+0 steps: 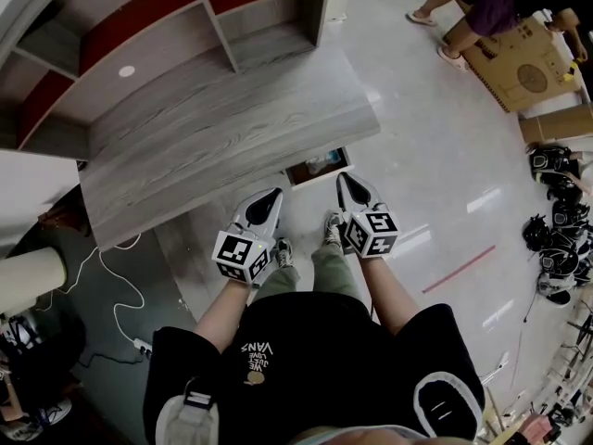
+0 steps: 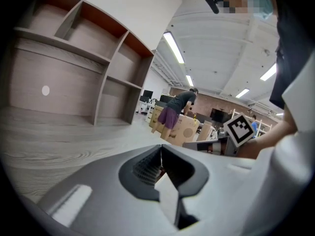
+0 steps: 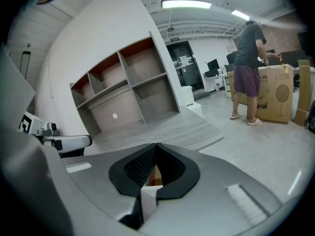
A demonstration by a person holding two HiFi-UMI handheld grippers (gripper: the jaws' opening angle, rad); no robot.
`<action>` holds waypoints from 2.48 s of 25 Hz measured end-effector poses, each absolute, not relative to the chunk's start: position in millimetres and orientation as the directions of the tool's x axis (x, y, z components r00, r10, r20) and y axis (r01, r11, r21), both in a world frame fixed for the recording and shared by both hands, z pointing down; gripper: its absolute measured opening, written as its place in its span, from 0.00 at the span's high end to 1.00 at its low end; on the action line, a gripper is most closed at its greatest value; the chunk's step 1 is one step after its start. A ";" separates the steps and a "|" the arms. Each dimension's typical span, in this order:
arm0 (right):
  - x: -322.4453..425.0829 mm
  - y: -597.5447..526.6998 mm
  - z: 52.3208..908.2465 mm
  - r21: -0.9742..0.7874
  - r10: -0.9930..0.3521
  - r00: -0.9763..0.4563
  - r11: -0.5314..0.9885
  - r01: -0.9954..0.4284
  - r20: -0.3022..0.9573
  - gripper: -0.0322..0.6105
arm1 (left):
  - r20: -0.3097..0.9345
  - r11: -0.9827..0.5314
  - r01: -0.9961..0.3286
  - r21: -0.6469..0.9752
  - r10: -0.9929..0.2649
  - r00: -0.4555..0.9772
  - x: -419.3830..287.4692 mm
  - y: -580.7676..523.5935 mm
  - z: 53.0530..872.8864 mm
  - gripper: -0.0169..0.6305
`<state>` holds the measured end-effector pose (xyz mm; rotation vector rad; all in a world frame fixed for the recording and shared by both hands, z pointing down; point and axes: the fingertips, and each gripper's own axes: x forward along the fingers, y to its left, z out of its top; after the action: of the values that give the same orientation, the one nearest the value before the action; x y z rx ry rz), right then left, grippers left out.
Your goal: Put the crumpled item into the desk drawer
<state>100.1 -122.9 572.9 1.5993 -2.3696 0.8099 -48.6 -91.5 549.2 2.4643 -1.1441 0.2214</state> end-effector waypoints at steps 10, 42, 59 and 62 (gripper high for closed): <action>95.1 -101.0 518.9 -0.295 -0.830 -0.437 0.345 -0.891 0.348 0.95 | 0.268 -0.616 -0.742 0.262 -0.693 0.670 -45.6 -81.8 512.9 0.89; 82.7 -72.8 409.3 -0.221 -0.855 -0.487 0.448 -0.866 0.178 0.95 | 0.173 -0.624 -0.763 0.170 -0.743 0.647 -56.2 -64.4 451.9 0.89; 76.0 -66.1 413.6 -0.226 -0.840 -0.522 0.485 -0.845 0.150 0.95 | 0.165 -0.595 -0.783 0.181 -0.767 0.620 -59.5 -52.6 453.0 0.89; 75.9 -66.1 411.1 -0.228 -0.844 -0.512 0.473 -0.851 0.157 0.95 | 0.179 -0.591 -0.787 0.178 -0.767 0.617 -61.4 -50.5 456.7 0.89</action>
<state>75.9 -66.1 411.1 1.5401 -2.6768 0.4353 -61.4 -50.5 456.7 2.6031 -1.2736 0.1220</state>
